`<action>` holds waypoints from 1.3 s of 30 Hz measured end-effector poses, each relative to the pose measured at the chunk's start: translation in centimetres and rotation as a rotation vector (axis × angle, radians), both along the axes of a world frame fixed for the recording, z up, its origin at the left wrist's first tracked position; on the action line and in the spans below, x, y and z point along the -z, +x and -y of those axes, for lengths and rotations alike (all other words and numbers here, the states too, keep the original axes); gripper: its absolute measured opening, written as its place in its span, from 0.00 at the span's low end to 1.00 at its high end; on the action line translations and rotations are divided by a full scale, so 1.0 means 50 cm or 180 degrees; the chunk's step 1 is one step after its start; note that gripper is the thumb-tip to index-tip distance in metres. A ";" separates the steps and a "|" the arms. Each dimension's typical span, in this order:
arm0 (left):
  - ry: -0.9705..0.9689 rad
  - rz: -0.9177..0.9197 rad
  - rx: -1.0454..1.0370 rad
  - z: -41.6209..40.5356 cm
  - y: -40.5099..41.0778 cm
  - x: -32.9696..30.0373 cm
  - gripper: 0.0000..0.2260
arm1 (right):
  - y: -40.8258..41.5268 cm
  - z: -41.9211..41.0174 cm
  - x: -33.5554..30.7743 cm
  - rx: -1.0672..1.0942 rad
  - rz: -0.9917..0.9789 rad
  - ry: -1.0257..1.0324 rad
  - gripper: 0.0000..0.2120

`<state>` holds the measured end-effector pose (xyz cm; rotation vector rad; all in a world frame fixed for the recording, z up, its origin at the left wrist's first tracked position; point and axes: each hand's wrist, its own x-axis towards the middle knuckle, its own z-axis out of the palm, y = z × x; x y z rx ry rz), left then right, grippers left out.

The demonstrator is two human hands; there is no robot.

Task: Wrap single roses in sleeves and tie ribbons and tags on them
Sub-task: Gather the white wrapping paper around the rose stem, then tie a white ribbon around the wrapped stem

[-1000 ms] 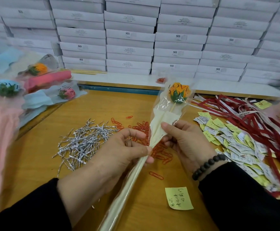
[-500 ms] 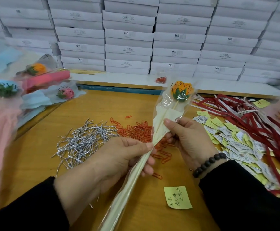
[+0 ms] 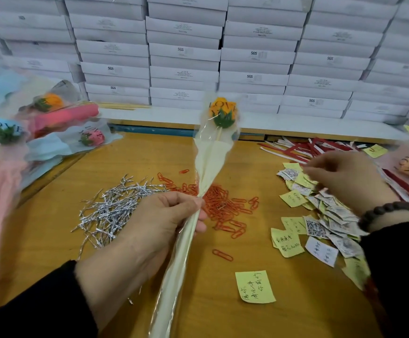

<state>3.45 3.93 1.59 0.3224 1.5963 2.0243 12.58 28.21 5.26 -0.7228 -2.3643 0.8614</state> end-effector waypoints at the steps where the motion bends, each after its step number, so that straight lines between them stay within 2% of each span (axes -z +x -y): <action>1: 0.0008 0.0002 -0.0052 0.000 -0.001 0.001 0.03 | 0.014 -0.025 -0.002 0.0206 0.0164 0.0325 0.04; 4: -0.0015 -0.0007 -0.0138 0.000 -0.001 0.004 0.04 | 0.051 -0.092 0.004 0.0709 0.0506 0.0642 0.09; 13: 0.0031 -0.0017 -0.0304 0.006 0.008 0.007 0.05 | 0.071 -0.156 0.051 0.1201 0.1839 0.0514 0.21; 20: -0.0089 -0.0130 -0.0297 0.005 0.009 0.013 0.05 | 0.071 -0.170 0.070 0.1312 0.1877 0.0232 0.12; 24: -0.0065 -0.0069 -0.0277 0.003 0.007 0.013 0.05 | 0.071 -0.188 0.069 0.1515 0.1364 0.0209 0.10; 26: -0.0026 -0.0035 -0.0271 0.003 0.007 0.012 0.05 | 0.067 -0.194 0.066 0.1431 0.0615 -0.0263 0.09; 29: 0.0023 -0.0003 -0.0250 0.001 0.008 0.009 0.05 | 0.052 -0.186 0.042 0.1024 -0.0426 -0.1377 0.09; 33: 0.0072 0.0007 -0.0226 0.001 0.009 0.009 0.05 | 0.029 -0.094 -0.017 0.0592 -0.1624 -0.1540 0.07; 35: 0.0095 -0.0014 -0.0209 0.001 0.009 0.010 0.05 | 0.017 -0.025 -0.042 0.0331 -0.1786 -0.1510 0.07; 39: 0.0189 -0.0057 -0.0115 -0.003 0.013 0.011 0.04 | -0.019 0.094 -0.045 -0.0508 -0.1019 -0.1308 0.05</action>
